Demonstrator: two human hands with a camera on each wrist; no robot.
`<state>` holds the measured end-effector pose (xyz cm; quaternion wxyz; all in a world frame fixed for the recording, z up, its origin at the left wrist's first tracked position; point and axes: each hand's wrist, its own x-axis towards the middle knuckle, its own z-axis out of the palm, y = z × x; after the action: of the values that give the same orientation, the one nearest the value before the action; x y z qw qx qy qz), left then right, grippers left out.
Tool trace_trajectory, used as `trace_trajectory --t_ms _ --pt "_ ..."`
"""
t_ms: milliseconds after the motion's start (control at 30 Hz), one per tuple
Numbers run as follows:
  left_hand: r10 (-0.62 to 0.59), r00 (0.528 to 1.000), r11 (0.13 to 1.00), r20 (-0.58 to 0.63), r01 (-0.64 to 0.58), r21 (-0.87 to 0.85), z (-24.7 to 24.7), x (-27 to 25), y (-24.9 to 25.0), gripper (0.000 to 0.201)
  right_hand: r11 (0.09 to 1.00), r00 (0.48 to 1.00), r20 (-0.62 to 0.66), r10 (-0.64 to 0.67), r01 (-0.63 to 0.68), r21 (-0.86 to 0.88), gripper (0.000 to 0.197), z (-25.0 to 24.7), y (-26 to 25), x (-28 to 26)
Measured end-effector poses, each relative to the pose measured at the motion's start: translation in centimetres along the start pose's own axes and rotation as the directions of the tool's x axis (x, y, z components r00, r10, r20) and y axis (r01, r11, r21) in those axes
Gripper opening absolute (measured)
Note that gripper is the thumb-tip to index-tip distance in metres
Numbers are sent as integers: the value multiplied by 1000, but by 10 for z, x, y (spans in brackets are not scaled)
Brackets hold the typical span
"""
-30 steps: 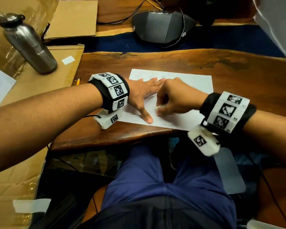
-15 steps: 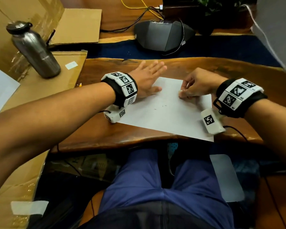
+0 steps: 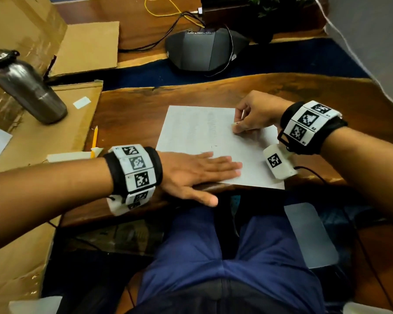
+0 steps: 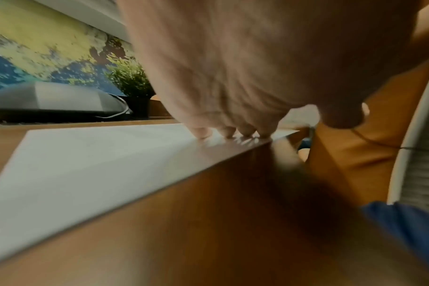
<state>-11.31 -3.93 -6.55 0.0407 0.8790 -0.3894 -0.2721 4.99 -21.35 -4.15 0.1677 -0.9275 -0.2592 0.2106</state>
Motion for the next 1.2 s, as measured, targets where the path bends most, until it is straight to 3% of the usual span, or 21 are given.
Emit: trace_trajectory --t_ms 133,200,300,333,367,433,500,600,667,767,933,1033,1200 --pt "-101 995 994 8 101 50 -15 11 -32 77 1000 1000 5 -5 5 -7 18 -1 0 1" --pt "-209 978 977 10 209 48 -25 11 -47 81 1000 1000 2 -1 1 -23 18 -1 0 2" --pt "-471 882 880 -8 471 57 -43 -1 -70 92 1000 1000 1 10 -10 -10 18 -1 0 1" --pt "-507 861 859 -35 508 57 -47 -8 -73 93 1000 1000 -2 7 -7 -4 18 -1 0 1" --pt "-497 866 864 -62 500 59 -47 -15 -72 93 1000 1000 -7 0 0 -5 18 0 0 1" --pt "-374 923 920 -89 382 93 -43 -27 -54 89 1000 1000 -15 -4 4 -3 17 0 2 0" --pt "-208 978 967 -32 210 141 -30 -35 -27 86 1000 1000 -11 0 0 5 16 0 3 1" --pt "-93 993 994 78 88 72 -7 -37 -13 78 1000 1000 -3 9 -9 7 17 0 2 2" --pt "-142 988 990 57 143 -11 -6 -34 -24 72 1000 1000 -4 10 -10 1 18 -1 1 1" --pt "-344 938 933 36 346 -98 -20 -22 -49 74 1000 1000 -4 21 -21 15 17 -2 -1 -1" --pt "-555 831 824 31 555 -117 -41 -2 -64 111 1000 999 -35 20 -20 1 16 1 -4 -6" --pt "-592 804 793 50 592 -142 -47 0 -59 124 1000 997 -73 0 -2 -23 16 3 -6 -9" --pt "-596 801 786 56 596 -163 -43 2 -65 141 978 975 -123 -185 170 -119 22 15 -24 -16"
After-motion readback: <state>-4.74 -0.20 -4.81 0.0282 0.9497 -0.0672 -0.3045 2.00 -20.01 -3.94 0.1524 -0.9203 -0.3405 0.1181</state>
